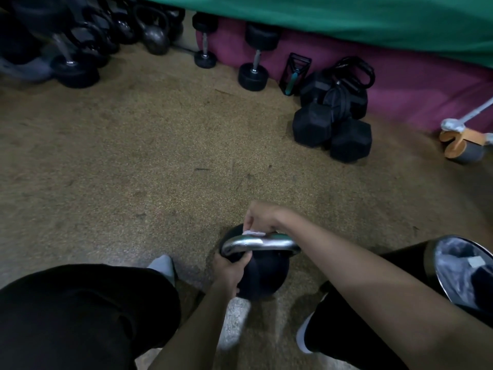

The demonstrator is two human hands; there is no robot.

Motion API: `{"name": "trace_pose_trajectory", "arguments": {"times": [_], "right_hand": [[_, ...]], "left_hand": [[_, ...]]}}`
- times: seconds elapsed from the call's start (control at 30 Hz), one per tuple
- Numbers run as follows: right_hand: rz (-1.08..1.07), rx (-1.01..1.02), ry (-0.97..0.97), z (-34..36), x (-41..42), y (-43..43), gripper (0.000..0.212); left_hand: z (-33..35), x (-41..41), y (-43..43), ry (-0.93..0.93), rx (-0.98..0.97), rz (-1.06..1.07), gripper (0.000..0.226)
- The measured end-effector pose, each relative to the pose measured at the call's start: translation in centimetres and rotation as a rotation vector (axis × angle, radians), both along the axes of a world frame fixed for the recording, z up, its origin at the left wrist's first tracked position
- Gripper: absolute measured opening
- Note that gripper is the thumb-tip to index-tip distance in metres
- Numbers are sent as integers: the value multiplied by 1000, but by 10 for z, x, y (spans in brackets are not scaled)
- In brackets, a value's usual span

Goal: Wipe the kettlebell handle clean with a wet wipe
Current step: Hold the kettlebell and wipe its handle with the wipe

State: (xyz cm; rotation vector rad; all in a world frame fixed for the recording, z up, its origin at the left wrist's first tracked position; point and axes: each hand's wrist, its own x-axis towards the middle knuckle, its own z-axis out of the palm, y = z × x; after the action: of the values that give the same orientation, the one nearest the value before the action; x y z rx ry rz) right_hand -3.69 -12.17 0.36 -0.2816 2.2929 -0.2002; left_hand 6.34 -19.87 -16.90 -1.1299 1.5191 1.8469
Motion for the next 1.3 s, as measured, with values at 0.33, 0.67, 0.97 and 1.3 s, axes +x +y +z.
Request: {"name": "trace_pose_trajectory", "arguments": {"times": [0.33, 0.67, 0.97, 1.3], "right_hand": [[7, -13, 95, -10, 7, -2, 16], [-90, -95, 222, -14, 15, 7, 11], [-70, -164, 331, -12, 33, 16, 15], [57, -187, 479, -19, 50, 22, 24]], "left_hand": [[-2, -1, -1, -12, 15, 4, 83], [-10, 1, -2, 20, -23, -18, 96], [-10, -3, -1, -16, -32, -35, 88], [-16, -2, 0, 8, -36, -43, 85]]}}
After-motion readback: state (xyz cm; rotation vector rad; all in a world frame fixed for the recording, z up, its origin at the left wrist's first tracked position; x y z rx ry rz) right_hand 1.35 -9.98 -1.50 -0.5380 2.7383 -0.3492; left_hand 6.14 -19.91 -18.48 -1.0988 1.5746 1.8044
